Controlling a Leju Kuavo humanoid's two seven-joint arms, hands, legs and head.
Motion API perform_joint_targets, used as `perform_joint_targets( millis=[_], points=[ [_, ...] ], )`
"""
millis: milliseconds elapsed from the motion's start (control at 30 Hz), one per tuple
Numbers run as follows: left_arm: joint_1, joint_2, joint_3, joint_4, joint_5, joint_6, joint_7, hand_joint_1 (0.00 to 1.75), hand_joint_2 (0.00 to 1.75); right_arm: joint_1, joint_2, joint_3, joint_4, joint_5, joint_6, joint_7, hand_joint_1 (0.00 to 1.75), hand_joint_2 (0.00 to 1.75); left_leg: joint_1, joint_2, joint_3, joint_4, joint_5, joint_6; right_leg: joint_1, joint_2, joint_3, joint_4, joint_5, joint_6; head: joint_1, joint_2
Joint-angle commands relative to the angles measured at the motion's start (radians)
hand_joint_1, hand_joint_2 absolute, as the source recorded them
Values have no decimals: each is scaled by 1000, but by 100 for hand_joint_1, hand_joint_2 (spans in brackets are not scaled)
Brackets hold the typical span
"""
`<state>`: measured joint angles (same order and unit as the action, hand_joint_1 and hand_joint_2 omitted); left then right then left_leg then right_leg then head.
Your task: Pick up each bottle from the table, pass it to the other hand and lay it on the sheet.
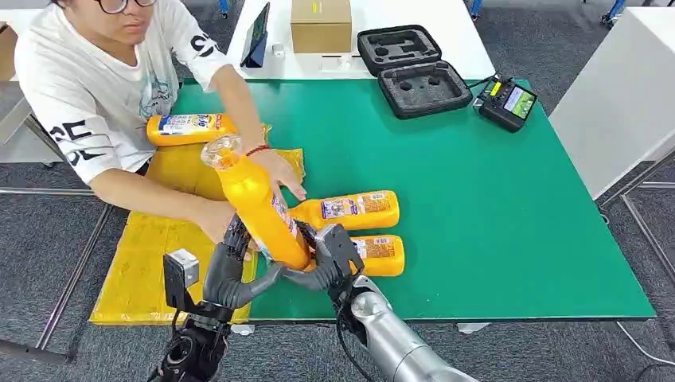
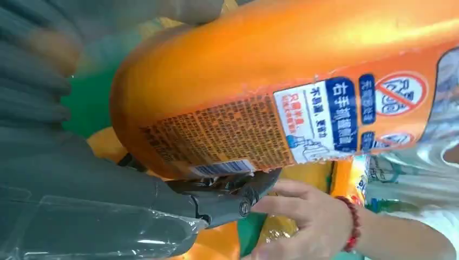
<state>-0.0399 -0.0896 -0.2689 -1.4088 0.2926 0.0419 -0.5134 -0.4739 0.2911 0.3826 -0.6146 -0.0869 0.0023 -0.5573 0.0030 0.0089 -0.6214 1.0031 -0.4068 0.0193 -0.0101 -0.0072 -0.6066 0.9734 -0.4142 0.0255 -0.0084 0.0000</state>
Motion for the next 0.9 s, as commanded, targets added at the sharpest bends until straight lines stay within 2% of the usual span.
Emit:
perform_joint_targets(
  millis=[33,233,333,700,733,767,800,900],
  points=[
    [-56,8,5,82,171,-97,70,0,175,-47,1,105,64,53,-16,6,175,175,1,-1,4,-1,-1,-1,1,0,4,-1,-1,-1,0,0],
    [-27,22,1,26,333,-166,130,0,175,-61,-8,113,85,80,-34,4,175,175,1,-1,6,-1,-2,-1,1,1,6,-1,-2,-1,0,0],
    [-29,37,-22,5,383,-154,163,0,175,-61,-8,118,91,97,-37,1,175,175,1,0,8,0,-3,-2,1,1,7,-1,-3,-1,0,0],
    [-43,42,-24,-9,353,-70,125,2,175,-43,-1,166,76,171,-47,17,175,175,1,-2,5,0,-2,-1,1,-1,5,0,-2,-1,0,0],
    [-41,44,-24,-9,354,-70,125,19,175,-44,0,166,76,171,-47,17,175,175,1,-2,6,0,-2,-1,1,-1,6,0,-3,-1,0,0],
    [-35,47,-24,-22,331,-56,108,138,175,-46,1,164,79,172,-45,18,175,175,1,-1,4,0,-1,-1,1,0,4,-1,-2,-1,0,0],
    [-34,46,-23,-24,330,-54,107,169,175,-47,2,163,80,172,-45,18,175,175,1,-2,4,0,-2,-1,1,0,5,-1,-2,-1,0,0],
    [-35,43,-20,-19,335,-51,111,175,175,-48,-1,154,75,169,-50,18,175,175,1,-1,5,0,-3,-1,1,0,6,0,-3,-1,0,0]
  ],
)
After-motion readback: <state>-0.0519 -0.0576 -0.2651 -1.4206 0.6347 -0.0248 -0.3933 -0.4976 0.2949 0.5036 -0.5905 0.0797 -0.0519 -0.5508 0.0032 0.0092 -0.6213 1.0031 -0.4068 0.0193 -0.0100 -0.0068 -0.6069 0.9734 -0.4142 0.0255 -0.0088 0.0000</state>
